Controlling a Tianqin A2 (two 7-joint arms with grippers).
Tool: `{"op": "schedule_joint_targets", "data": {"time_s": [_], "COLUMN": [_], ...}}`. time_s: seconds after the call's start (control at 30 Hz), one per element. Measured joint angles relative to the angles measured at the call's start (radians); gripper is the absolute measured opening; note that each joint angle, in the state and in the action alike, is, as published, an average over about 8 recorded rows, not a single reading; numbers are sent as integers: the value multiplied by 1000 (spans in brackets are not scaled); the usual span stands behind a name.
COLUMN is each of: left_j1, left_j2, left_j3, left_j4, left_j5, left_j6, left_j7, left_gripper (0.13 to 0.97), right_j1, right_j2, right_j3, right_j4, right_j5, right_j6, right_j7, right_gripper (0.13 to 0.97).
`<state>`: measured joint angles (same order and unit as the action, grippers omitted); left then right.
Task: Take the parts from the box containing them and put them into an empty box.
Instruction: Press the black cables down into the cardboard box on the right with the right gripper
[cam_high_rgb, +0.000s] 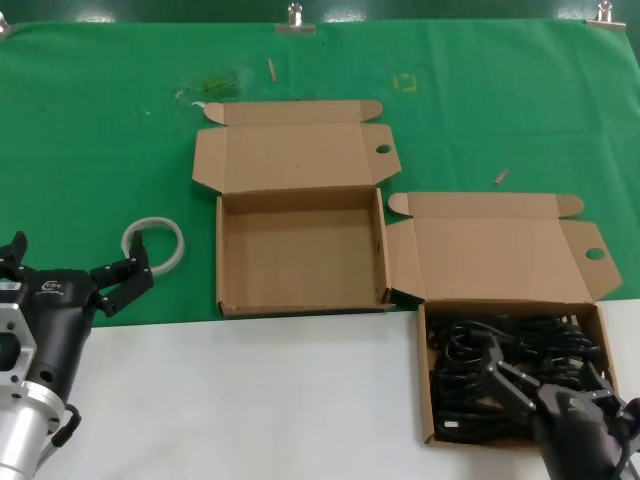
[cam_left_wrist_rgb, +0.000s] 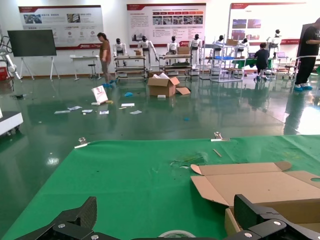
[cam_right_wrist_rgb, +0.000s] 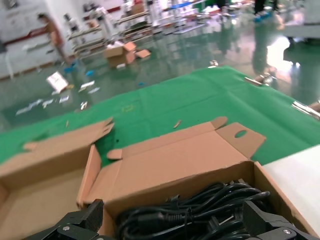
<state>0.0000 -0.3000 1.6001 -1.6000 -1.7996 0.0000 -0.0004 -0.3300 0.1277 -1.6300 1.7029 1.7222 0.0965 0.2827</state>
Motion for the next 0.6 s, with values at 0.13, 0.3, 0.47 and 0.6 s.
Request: {"op": "schedule_joint_targets", "data": {"time_s": [0.13,0.3,0.47,0.6], "left_j1": [0,0,0,0], "left_j2": [0,0,0,0], "left_j3": [0,0,0,0], "left_j4": [0,0,0,0], "left_j5": [0,0,0,0], "left_j6": [0,0,0,0], "left_j7": [0,0,0,0], "left_gripper": [965,965,965,965], "right_j1": [19,50,60,41], "right_j2": [0,0,0,0], "right_j3": [-60,-204,-328,-374], "right_j4": [-11,-30,-50,-59], "right_j5": [-88,-179,-279,-350], "right_j6": [77,248,392,449], "right_j7": [199,429,636,740], "right_gripper": [966,966,966,966]}}
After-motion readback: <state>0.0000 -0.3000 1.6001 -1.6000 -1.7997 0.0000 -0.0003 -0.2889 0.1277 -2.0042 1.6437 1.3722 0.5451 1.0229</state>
